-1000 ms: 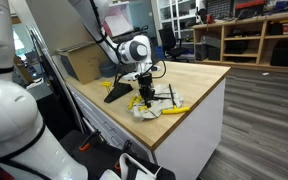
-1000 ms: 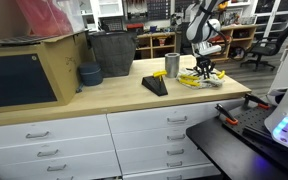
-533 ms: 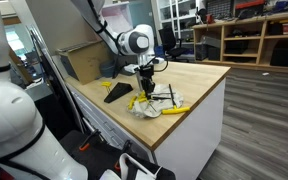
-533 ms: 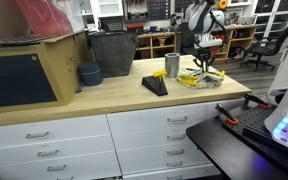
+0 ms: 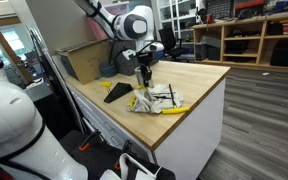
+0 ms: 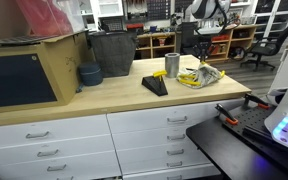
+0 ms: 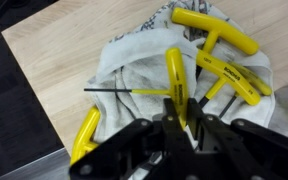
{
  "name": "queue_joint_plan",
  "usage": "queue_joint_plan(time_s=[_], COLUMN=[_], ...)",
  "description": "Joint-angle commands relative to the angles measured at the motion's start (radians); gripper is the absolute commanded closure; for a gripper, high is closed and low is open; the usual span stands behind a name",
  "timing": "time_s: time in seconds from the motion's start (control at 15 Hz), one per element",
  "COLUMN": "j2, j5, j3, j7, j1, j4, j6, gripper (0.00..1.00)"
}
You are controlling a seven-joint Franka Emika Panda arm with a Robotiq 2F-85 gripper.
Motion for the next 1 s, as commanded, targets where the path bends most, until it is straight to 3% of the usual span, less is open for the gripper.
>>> queue_joint_plan(time_s=[0.0, 0.33, 0.93], j2=[-0.077, -0.070, 0.058], j5=[-0.026, -0.118, -0.142], j3=[0.005, 0.049, 0.075], j7=[0.046, 0.119, 0.198], j1=[0.007, 0.052, 0.096], j4=[-0.025, -0.082, -0.160], j6=[-0.007, 0.003, -0.026], gripper=[0.96, 0.96, 0.96])
